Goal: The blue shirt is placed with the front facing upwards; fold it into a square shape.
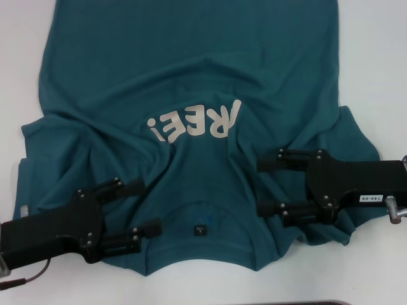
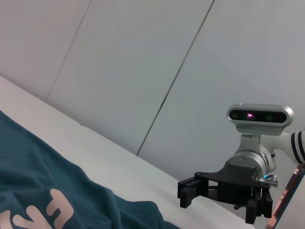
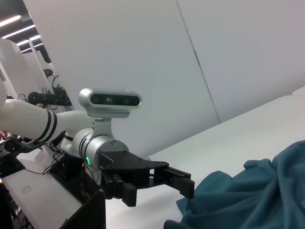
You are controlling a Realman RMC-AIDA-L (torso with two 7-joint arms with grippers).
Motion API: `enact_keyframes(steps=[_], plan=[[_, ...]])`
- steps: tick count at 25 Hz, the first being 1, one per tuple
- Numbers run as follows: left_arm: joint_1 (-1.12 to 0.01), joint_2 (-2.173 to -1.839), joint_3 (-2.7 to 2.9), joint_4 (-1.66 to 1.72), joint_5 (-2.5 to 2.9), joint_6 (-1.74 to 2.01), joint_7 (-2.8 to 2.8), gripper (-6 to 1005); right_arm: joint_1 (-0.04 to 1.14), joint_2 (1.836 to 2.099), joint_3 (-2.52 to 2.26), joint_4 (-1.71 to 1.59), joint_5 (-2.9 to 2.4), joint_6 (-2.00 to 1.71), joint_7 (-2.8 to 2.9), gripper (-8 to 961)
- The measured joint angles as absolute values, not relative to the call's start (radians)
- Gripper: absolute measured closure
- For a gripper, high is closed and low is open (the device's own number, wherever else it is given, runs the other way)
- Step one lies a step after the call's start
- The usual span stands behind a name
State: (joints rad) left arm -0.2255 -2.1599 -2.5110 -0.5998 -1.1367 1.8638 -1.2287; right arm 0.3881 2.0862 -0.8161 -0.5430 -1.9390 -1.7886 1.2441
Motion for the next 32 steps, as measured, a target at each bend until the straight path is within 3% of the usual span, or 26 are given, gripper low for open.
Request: enact_keyframes(steps=[21, 32], plan=[[-0.226, -2.160, -2.529, -0.600, -1.146, 1.874, -1.269, 126, 0.389, 2.086, -0.812, -0.541, -1.938, -1.793, 1.263, 68], [-0.279, -2.134, -2.743, -0.601, -1.154, 1.907, -1.868, 125, 0.447, 2.077, -0.670, -0.547, -1.936, -1.781, 1.725, 68]])
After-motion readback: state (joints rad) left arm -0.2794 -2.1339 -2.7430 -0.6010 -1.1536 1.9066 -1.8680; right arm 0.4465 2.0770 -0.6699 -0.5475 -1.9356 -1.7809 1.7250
